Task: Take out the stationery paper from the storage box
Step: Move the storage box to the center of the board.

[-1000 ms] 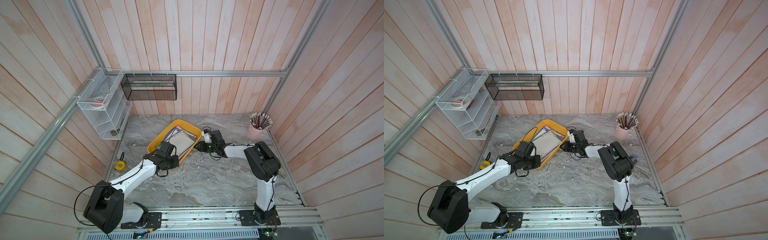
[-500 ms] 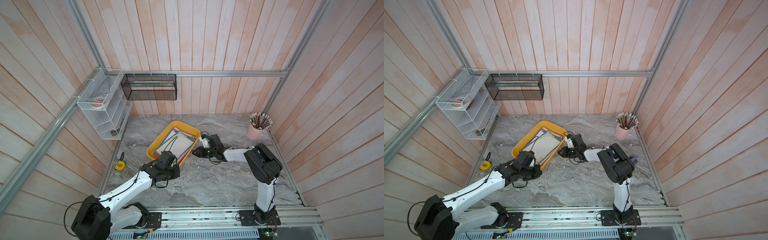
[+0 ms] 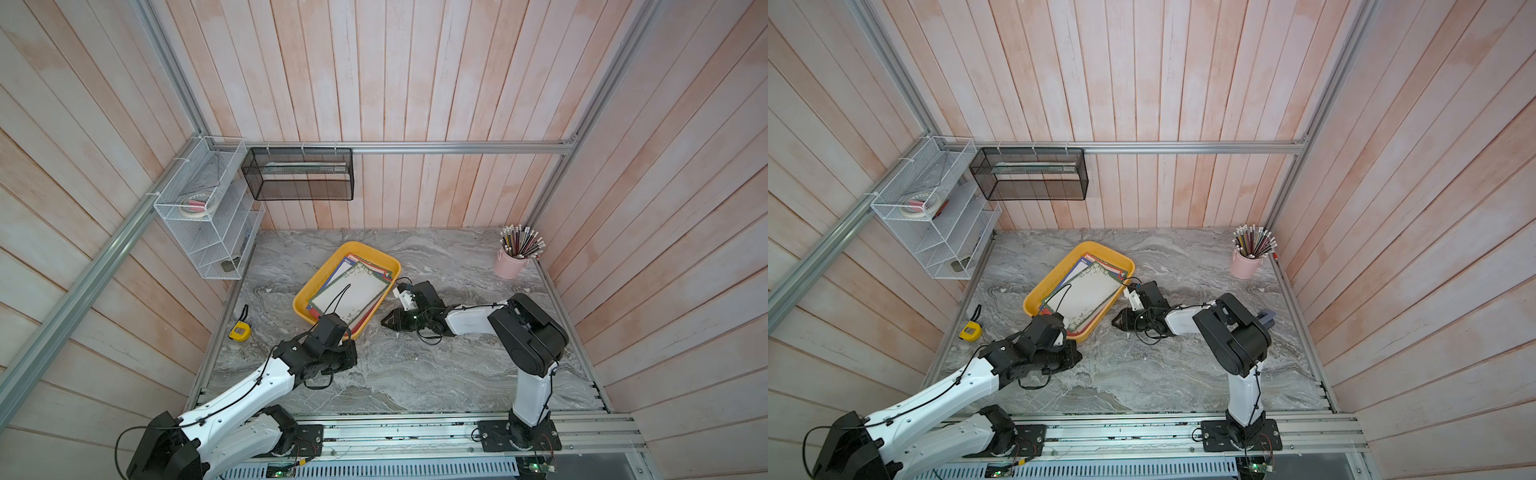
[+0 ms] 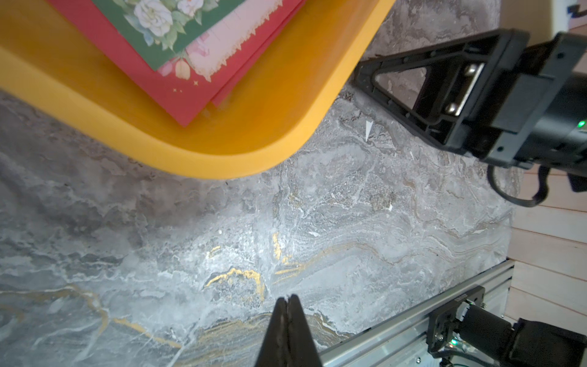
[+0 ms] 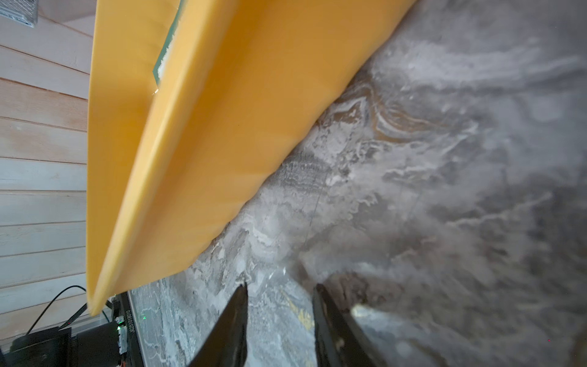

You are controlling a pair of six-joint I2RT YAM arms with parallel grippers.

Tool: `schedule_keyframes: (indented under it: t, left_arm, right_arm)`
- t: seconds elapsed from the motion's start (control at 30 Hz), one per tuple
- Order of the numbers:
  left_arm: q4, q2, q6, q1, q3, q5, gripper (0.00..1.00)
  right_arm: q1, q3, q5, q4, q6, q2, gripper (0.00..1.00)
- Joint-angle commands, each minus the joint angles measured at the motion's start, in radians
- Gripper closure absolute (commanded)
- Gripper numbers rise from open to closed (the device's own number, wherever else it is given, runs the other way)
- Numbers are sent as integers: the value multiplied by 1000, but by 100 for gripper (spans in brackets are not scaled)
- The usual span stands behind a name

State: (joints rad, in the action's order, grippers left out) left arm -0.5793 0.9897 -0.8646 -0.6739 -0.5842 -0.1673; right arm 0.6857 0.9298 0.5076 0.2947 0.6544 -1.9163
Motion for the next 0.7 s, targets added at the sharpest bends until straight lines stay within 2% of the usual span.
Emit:
schedule_keyframes:
  t: [0.0, 0.43, 0.57, 0.67]
  left_arm:
    - [-22, -47, -36, -7, 19, -12, 93]
    - [-35, -83, -26, -7, 15, 12, 93]
    - [-78, -68, 76, 15, -94, 111, 93]
    - [-84, 0, 193, 106, -171, 112, 94]
  right_arm:
    - [5, -11, 11, 12, 16, 37, 63]
    - [6, -4, -19, -3, 9, 40, 63]
    - [4, -1, -65, -6, -5, 51, 63]
    - [1, -5, -100, -1, -9, 65, 63]
